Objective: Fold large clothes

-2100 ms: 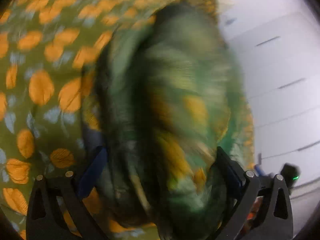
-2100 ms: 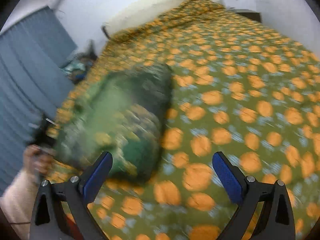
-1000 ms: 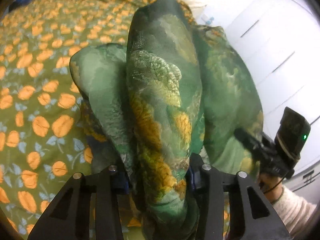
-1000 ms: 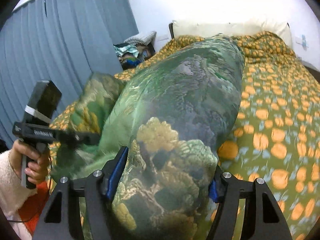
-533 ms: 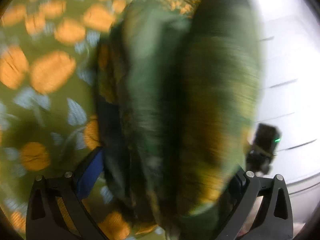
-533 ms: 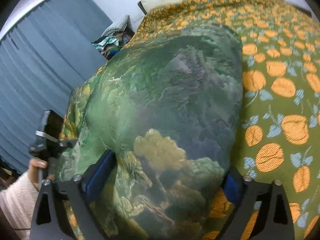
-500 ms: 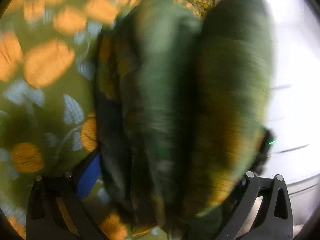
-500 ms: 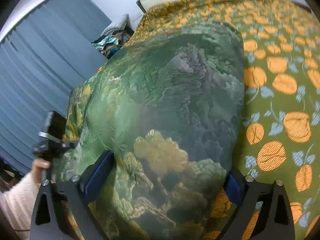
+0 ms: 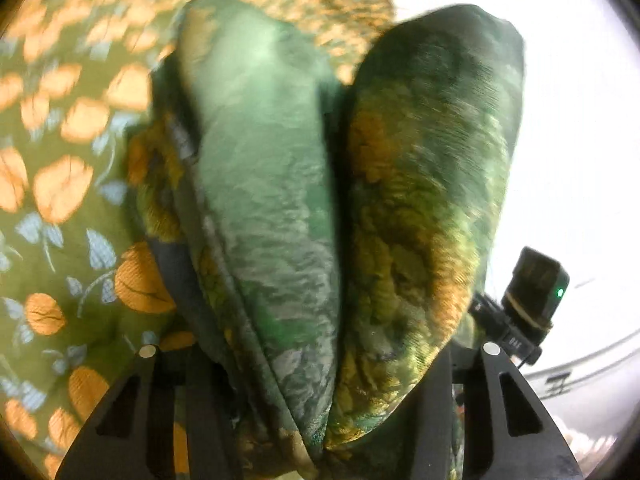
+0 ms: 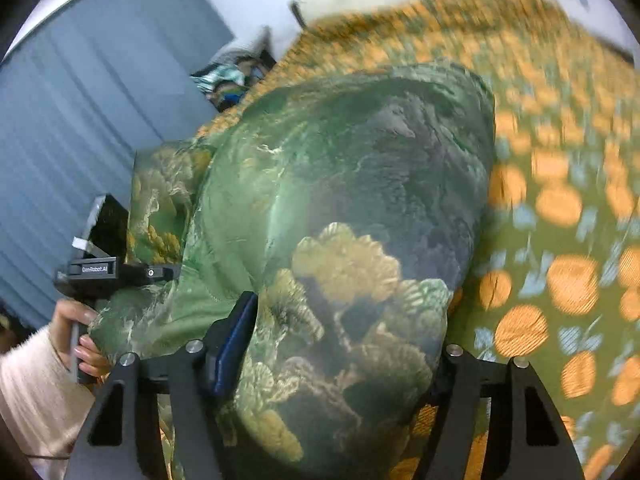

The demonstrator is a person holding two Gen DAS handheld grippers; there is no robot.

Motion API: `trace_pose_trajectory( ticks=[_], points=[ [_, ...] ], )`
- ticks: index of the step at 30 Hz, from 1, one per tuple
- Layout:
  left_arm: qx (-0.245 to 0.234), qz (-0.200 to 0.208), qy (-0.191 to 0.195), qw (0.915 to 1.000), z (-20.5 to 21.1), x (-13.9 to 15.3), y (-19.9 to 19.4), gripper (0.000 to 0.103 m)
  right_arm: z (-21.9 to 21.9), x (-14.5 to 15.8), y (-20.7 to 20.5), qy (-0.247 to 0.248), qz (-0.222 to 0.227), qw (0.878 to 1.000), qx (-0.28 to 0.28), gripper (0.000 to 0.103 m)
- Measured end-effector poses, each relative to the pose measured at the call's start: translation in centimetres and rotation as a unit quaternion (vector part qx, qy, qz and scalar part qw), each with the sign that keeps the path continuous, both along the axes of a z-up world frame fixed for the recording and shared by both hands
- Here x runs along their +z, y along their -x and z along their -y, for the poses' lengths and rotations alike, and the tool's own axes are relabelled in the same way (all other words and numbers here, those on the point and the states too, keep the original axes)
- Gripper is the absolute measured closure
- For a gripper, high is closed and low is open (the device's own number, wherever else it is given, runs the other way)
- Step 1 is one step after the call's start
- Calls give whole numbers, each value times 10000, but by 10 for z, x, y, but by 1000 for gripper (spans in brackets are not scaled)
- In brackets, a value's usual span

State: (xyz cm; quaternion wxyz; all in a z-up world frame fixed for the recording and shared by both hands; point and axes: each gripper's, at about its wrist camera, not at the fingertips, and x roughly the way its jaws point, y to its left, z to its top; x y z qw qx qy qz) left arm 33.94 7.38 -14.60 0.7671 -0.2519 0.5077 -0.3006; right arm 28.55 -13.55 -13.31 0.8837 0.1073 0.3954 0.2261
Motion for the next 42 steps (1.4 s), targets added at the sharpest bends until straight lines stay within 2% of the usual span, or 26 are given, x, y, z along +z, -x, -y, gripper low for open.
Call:
trace_pose_trajectory(
  ticks=[4, 6, 9, 10, 11, 12, 13, 14, 16, 17, 18, 19, 21, 22, 24, 25, 26, 28, 29, 30, 32, 33, 35, 37, 40, 42],
  points=[
    [-17, 607, 94, 9981, 3, 52, 1, 56, 2, 41, 12, -109, 612, 9981, -18, 37],
    [-46, 878, 60, 9961, 13, 74, -16, 55, 5, 63, 0, -199, 847, 9962, -31, 37],
    [-60, 1080, -19, 9941, 36, 93, -50, 53, 21, 82, -33, -300, 988, 9946, -79, 36],
    [-74, 1125, -79, 9936, 45, 94, -61, 51, 30, 84, -47, -363, 952, 9947, -100, 36],
    [-52, 1117, -132, 9936, 53, 92, -75, 43, 36, 83, -66, -449, 875, 9951, -122, 35],
    [-14, 1082, -178, 9940, 59, 87, -88, 29, 48, 77, -74, -562, 763, 9954, -132, 33],
    [73, 935, -224, 9953, 62, 74, -101, 22, 58, 69, -91, -726, 532, 9958, -157, 28],
    [175, 723, -241, 9969, 42, 60, -110, 11, 65, 62, -103, -829, 298, 9959, -215, 19],
    [449, 177, -551, 9973, 37, 24, -121, 11, 84, 35, -123, -867, -340, 9942, -539, 6],
    [553, -28, -914, 9943, 35, 10, -120, 15, 94, 24, -124, -682, -495, 9927, -862, 5],
    [548, 26, -1026, 9932, 32, 6, -114, 15, 103, 20, -118, -527, -464, 9917, -1076, 4],
    [529, 205, -969, 9937, 28, 8, -104, 15, 111, 18, -111, -480, -385, 9911, -1178, 4],
    [672, 653, -998, 9906, 16, 28, -80, 14, 125, 21, -86, -304, -246, 9903, -1336, 2],
    [728, 888, -1136, 9869, 12, 37, -63, 14, 129, 25, -78, -85, -139, 9905, -1368, 2],
    [816, 1440, -1648, 9723, 10, 64, -31, 10, 128, 39, -49, 491, 231, 9890, -1376, 2],
    [882, 1750, -1979, 9604, -5, 85, -25, 8, 127, 48, -38, 703, 398, 9871, -1379, 2],
    [958, 2035, -2270, 9476, -15, 98, 3, 3, 123, 58, -21, 922, 593, 9841, -1399, 2],
    [1184, 2657, -2781, 9155, -3, 123, 33, 2, 116, 85, 11, 1207, 970, 9764, -1502, 2],
    [1302, 2875, -2969, 9013, 0, 127, 33, 0, 111, 101, 34, 1339, 1331, 9679, -1658, 2],
    [1470, 3161, -3197, 8811, 8, 141, 53, 0, 110, 111, 47, 1386, 1584, 9607, -1808, 2],
    [1623, 3452, -3369, 8608, 14, 152, 67, 0, 103, 130, 77, 1411, 2003, 9450, -2167, 0],
    [1678, 3524, -3371, 8567, 18, 160, 80, 0, 102, 137, 88, 1356, 1989, 9435, -2275, 0],
    [1838, 3403, -3264, 8625, 20, 175, 102, 0, 96, 140, 97, 1310, 1604, 9536, -2184, 0],
    [2084, 3236, -3285, 8625, 23, 184, 121, 0, 86, 142, 107, 1335, 1413, 9606, -1986, 0],
    [2126, 3178, -3365, 8606, 31, 183, 141, 0, 67, 151, 135, 1632, 1556, 9506, -2136, 0],
    [2161, 3084, -3426, 8607, 35, 186, 155, 0, 55, 155, 152, 1658, 1570, 9500, -2130, 0]
  ],
)
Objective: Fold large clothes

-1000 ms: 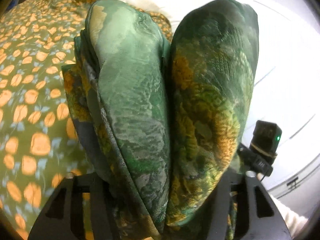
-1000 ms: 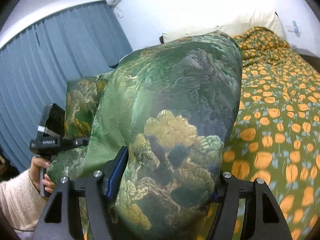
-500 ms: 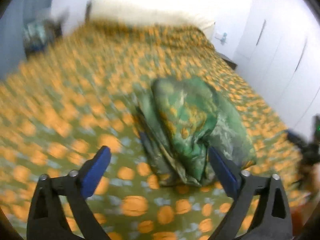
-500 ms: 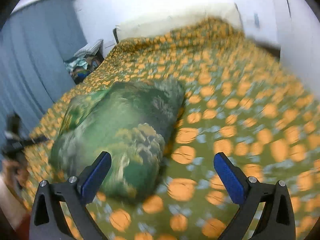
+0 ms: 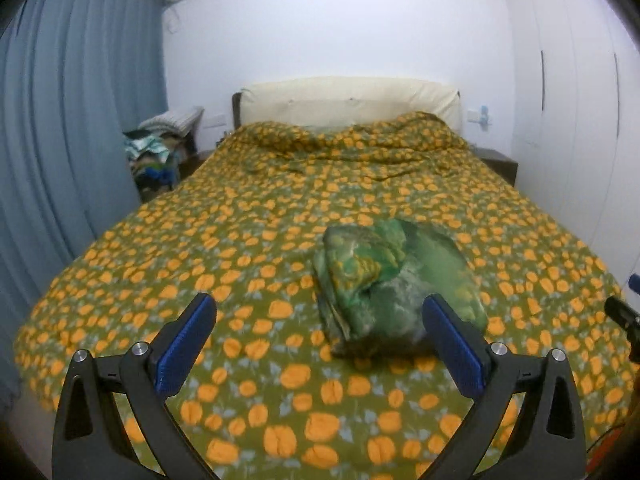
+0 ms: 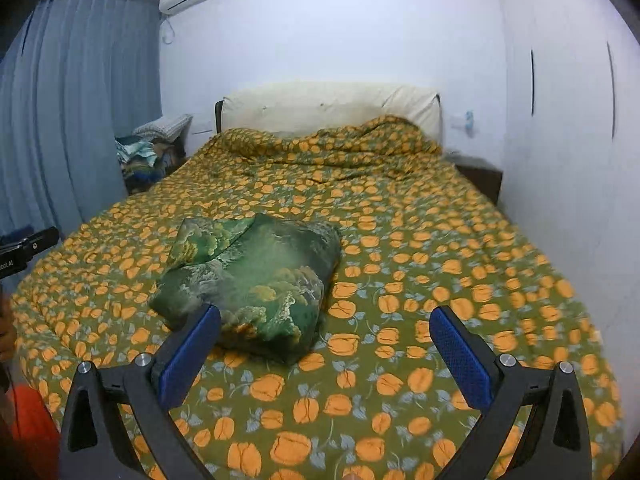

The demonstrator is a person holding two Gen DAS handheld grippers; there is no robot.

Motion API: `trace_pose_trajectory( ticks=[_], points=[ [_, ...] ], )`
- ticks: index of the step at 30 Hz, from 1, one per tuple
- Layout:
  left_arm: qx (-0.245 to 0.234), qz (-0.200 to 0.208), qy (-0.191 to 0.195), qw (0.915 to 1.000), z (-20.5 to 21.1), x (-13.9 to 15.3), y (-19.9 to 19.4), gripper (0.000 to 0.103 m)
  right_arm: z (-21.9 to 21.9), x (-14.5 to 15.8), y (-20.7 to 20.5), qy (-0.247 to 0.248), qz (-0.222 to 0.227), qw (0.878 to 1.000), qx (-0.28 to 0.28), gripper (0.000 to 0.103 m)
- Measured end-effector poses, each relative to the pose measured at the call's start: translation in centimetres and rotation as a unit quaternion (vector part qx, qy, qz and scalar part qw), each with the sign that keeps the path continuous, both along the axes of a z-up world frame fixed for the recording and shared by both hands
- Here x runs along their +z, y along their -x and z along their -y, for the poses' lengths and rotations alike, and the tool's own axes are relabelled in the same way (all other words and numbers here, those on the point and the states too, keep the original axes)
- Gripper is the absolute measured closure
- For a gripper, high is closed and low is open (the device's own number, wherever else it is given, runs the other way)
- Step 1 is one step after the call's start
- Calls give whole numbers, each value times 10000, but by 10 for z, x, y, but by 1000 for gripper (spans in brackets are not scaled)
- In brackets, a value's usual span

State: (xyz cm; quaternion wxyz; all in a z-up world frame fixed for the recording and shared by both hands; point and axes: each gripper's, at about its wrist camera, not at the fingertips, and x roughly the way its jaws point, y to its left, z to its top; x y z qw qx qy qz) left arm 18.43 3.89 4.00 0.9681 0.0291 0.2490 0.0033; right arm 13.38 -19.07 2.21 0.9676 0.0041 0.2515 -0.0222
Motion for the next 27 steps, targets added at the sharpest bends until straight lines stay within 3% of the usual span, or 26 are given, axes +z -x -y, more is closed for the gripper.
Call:
trace_pose_trajectory(
  ticks=[10, 27],
  points=[
    [191, -362, -356, 9985, 11, -4, 40, 0, -47, -4, 36, 72, -680, 9974, 222, 0],
    [-143, -868, -174, 9960, 24, -11, 65, 0, -76, -8, 64, 109, -1284, 9914, 242, 0]
  ],
)
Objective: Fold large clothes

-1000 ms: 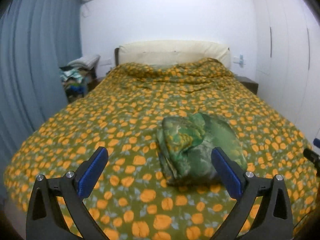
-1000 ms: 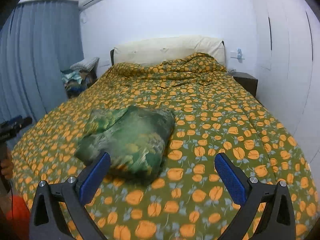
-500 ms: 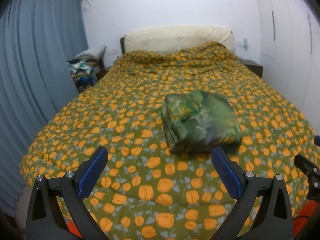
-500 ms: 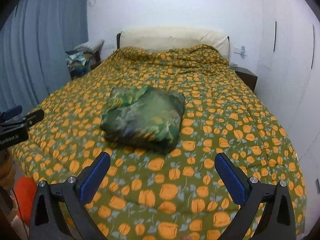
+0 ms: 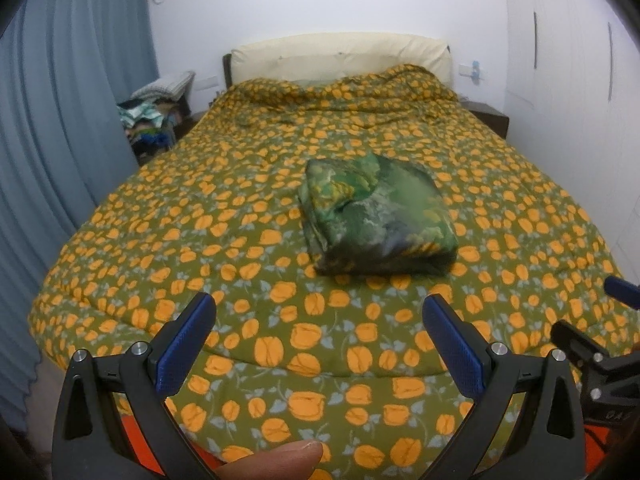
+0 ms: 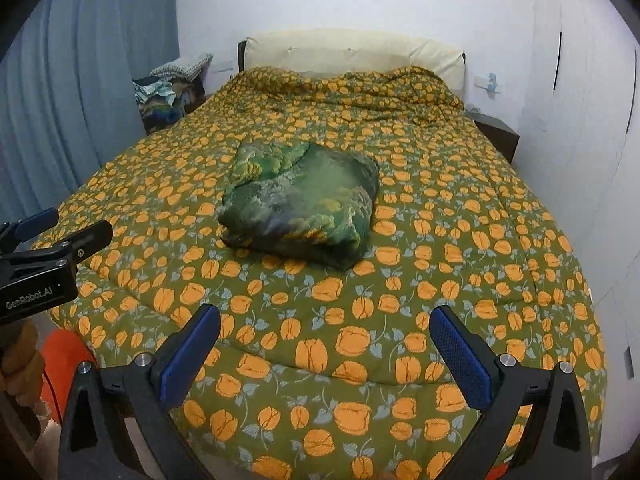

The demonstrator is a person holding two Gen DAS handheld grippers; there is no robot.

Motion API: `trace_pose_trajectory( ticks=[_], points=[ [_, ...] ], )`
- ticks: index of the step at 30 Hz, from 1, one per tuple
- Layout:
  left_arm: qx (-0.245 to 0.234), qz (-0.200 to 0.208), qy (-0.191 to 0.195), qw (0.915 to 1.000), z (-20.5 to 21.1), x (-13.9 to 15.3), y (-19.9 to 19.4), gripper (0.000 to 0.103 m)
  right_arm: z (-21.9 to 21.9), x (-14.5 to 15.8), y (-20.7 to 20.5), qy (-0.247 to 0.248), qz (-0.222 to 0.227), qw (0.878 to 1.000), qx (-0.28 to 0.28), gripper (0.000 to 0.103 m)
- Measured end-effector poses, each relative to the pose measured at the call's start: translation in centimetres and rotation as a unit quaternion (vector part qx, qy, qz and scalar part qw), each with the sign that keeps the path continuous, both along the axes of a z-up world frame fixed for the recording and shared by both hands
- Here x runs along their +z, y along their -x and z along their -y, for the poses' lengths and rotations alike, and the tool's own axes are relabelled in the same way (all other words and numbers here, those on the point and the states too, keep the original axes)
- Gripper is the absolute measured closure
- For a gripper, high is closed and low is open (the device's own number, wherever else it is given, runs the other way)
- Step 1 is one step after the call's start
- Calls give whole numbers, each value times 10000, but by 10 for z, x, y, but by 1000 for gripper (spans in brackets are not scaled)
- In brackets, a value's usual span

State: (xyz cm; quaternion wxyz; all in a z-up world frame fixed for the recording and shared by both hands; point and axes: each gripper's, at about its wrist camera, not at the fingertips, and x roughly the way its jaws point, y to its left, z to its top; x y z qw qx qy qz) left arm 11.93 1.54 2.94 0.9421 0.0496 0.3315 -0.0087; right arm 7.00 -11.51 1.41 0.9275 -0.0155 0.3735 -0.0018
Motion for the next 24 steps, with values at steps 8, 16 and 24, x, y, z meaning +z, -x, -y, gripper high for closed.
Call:
trace_pose_trajectory(
  ticks=[8, 16, 24],
  points=[
    [-69, -160, 28, 9998, 4, 0, 5, 0, -7, 4, 8, 46, -68, 10000, 43, 0],
    [-93, -373, -58, 9992, 6, -6, 5, 0, -14, 16, 10, 140, 9, 9999, -51, 0],
    [-104, -475, -40, 9988, 5, -8, 3, 0, -19, 20, 11, 328, 33, 9992, -223, 0]
  ],
)
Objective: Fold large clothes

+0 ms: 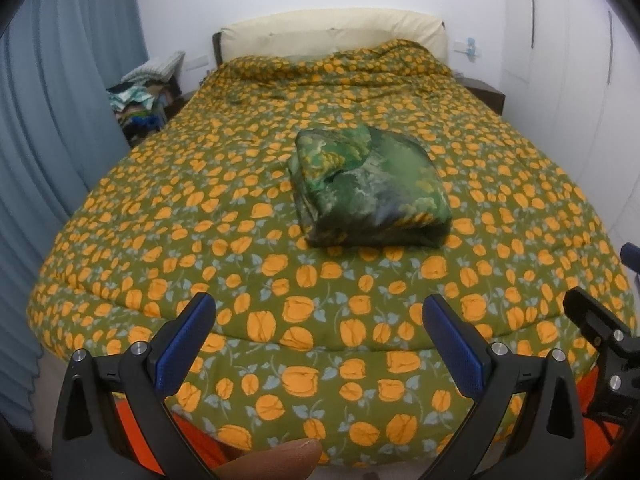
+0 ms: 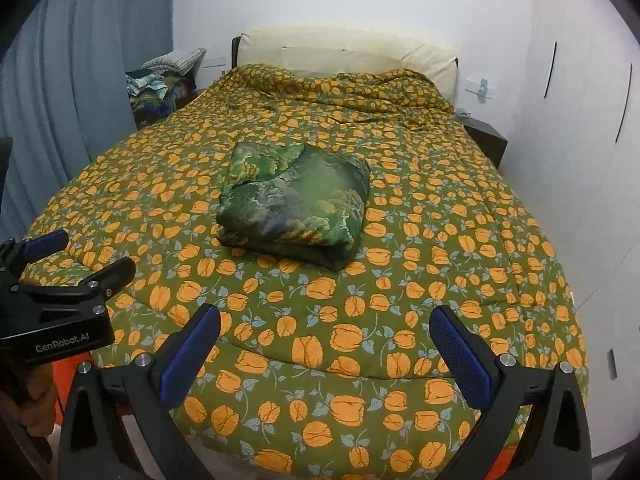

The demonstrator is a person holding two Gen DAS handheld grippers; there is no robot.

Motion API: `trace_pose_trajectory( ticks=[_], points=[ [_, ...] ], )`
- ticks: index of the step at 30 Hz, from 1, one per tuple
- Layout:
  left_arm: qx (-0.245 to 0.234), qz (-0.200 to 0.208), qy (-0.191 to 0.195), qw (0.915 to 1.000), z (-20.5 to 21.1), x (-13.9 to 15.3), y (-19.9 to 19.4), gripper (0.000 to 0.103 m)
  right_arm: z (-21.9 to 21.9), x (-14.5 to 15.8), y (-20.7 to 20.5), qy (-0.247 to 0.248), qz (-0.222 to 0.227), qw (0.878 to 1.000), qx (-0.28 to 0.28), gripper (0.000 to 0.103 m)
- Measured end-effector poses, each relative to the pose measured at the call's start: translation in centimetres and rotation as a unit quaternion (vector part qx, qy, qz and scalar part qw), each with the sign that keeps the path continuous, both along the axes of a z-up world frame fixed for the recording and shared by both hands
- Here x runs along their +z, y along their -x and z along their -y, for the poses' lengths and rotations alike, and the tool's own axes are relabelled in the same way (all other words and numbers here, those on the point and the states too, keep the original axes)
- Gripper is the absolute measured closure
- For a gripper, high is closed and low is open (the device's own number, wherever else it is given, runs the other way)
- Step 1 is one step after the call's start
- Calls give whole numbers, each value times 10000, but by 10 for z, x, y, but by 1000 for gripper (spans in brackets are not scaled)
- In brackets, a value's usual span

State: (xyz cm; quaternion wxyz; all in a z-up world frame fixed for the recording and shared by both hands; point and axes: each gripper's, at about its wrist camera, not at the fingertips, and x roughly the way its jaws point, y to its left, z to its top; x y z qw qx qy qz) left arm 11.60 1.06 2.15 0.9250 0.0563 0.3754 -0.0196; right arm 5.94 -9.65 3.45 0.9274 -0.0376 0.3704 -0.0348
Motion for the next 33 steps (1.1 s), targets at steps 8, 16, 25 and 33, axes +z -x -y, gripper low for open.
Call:
trace_pose_trajectory(
  ticks=[8, 16, 25, 33],
  points=[
    [-11, -100, 48, 9999, 3, -3, -2, 0, 5, -3, -2, 63, -74, 9998, -164, 0],
    [-105, -92, -18, 9999, 7, -2, 0, 0, 5, -7, -2, 65, -158, 9997, -188, 0],
    [-65, -17, -265, 9996, 9, -2, 0, 0, 2, -10, -3, 53, -191, 9997, -159, 0],
    [-175, -137, -7, 9998, 6, -2, -2, 0, 1, -11, -3, 78, -198, 9996, -163, 0]
  ],
)
